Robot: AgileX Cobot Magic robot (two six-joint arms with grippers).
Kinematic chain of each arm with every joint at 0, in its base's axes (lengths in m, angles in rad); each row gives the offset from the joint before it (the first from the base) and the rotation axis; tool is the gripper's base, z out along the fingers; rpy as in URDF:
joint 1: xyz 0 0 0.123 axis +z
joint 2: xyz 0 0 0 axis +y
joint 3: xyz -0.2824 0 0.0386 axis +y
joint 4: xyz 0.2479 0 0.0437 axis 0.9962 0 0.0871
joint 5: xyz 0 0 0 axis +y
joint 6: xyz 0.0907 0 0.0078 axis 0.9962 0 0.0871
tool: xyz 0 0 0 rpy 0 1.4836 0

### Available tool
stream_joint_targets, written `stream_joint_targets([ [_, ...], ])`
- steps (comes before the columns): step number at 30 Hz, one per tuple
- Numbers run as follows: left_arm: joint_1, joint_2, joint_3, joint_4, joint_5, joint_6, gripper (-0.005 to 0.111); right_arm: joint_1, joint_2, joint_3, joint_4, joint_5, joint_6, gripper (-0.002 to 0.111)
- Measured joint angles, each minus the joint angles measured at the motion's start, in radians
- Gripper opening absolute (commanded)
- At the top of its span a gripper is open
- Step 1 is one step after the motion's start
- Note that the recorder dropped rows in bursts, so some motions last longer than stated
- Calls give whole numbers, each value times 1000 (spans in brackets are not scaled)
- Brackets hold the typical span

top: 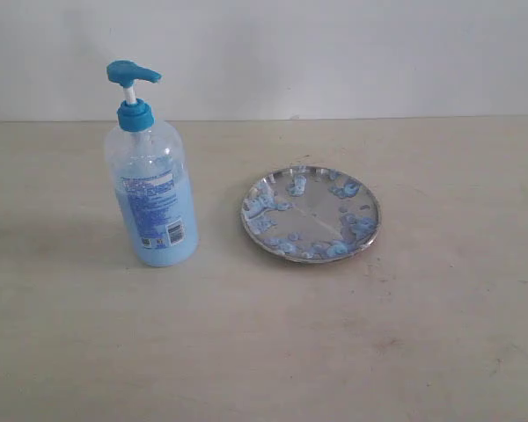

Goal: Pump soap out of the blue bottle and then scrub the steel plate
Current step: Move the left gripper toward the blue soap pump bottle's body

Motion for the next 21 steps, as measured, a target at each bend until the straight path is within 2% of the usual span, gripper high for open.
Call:
stream_joint_targets([
  [1, -9, 112, -41, 53, 10, -3, 4, 0, 0, 0, 0, 0, 0, 0],
  [2, -24, 310, -81, 109, -49, -8, 4, 0, 0, 0, 0, 0, 0, 0],
  [5, -56, 577, -52, 150, -334, -48, 4, 0, 0, 0, 0, 0, 0, 0],
  [8, -91, 725, 20, 180, -634, -165, 4, 0, 0, 0, 0, 0, 0, 0],
  [10, -105, 793, 63, 235, -770, -224, 4, 0, 0, 0, 0, 0, 0, 0],
  [11, -111, 828, 82, 288, -822, -239, 4, 0, 0, 0, 0, 0, 0, 0],
  [12, -115, 884, 98, 406, -875, -247, 5, 0, 0, 0, 0, 0, 0, 0],
  [14, -115, 939, 99, 536, -904, -225, 12, 0, 0, 0, 0, 0, 0, 0],
  [17, -115, 998, 89, 658, -929, -145, 40, 0, 0, 0, 0, 0, 0, 0],
  [21, -115, 1034, 83, 706, -938, -93, 106, 0, 0, 0, 0, 0, 0, 0],
])
